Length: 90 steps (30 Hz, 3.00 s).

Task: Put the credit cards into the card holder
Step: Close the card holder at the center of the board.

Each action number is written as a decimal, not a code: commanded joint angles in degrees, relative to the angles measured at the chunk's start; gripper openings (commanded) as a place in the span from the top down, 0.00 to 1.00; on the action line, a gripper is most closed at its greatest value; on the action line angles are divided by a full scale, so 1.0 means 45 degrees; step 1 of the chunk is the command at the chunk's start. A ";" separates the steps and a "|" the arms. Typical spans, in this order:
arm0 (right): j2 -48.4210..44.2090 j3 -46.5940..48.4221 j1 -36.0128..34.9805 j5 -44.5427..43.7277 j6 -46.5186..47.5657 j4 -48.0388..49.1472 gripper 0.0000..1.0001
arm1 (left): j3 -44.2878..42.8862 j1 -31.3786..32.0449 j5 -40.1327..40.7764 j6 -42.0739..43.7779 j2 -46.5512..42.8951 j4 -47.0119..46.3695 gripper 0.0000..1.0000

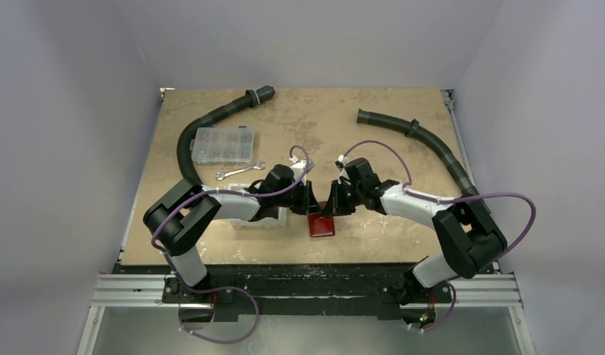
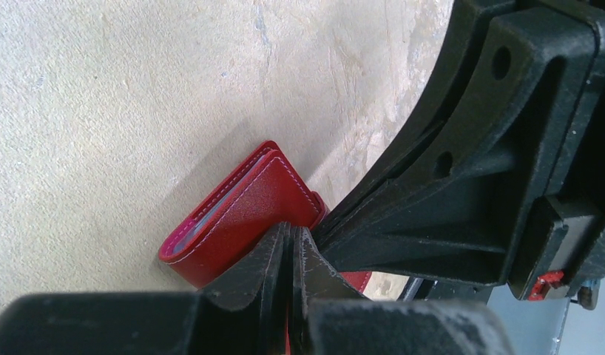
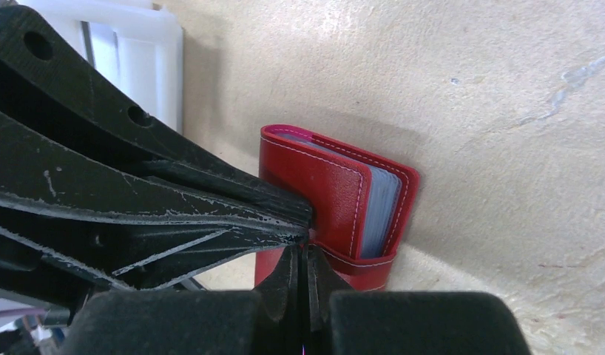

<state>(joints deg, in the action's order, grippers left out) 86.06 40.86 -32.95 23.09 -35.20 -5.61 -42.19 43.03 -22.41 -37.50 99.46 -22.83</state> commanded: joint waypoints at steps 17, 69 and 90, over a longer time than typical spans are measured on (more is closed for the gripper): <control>-0.0480 -0.1075 -0.2995 -0.4793 -0.4532 0.0739 1.00 | -0.0073 -0.0085 -0.0236 0.0051 -0.1000 0.1534 0.88; 0.0131 -0.0753 -0.0247 -0.2586 -0.4581 0.0699 1.00 | 0.1379 0.0036 -0.0096 0.0654 -0.1564 0.1712 0.86; 0.0675 -0.0417 -0.1139 -0.4419 -0.1188 -0.1339 1.00 | 0.0733 -0.0530 0.0271 0.0623 -0.0923 0.1637 0.92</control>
<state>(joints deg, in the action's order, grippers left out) 87.26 42.98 -37.50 8.43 -47.75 -5.50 -37.08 41.17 -22.90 -35.29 92.84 -11.49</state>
